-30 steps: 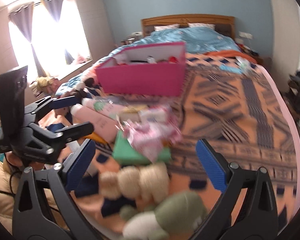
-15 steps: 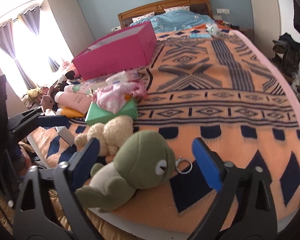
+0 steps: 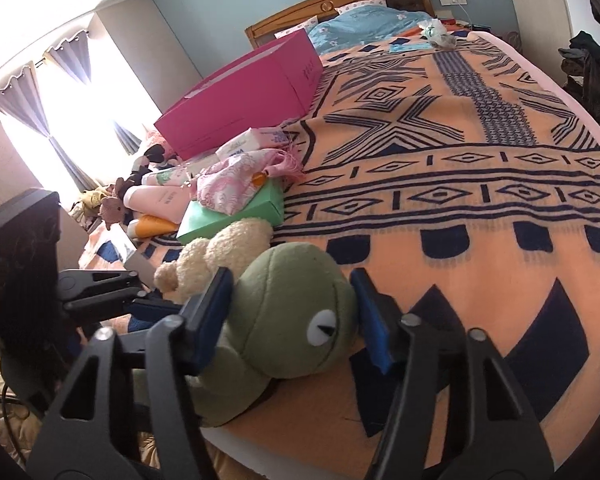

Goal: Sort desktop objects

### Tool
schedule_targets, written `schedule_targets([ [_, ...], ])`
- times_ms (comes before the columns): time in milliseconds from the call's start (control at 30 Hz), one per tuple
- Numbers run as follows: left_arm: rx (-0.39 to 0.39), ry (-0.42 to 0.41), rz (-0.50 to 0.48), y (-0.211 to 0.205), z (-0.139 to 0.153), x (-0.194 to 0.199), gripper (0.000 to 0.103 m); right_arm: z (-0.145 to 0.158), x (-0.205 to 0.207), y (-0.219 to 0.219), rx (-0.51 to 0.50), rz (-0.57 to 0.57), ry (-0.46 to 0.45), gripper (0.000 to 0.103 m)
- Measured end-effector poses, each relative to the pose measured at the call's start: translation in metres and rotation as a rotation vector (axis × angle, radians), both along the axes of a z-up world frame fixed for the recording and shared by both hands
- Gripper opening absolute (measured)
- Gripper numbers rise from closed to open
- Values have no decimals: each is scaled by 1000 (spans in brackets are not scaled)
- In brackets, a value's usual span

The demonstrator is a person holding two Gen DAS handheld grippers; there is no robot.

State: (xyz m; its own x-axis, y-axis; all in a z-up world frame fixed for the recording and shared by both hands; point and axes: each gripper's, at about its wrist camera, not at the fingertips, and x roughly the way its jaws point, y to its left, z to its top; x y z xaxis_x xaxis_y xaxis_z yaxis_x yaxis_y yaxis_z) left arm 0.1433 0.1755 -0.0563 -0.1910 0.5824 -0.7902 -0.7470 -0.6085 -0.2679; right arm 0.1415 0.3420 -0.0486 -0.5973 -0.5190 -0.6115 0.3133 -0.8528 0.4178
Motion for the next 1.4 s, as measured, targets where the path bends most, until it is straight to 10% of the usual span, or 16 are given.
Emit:
schedule_targets([
  [433,198,-66,92,-47,45,-29,50,40,11,-3,-110,-57,80,56],
  [867,141,4,346,-104,45,-75,45,33,-52,-75,-80,57,62,53],
  [1400,141,-224,183,-92,30,-26,45,32,-58,-76,-46,75,63,58],
])
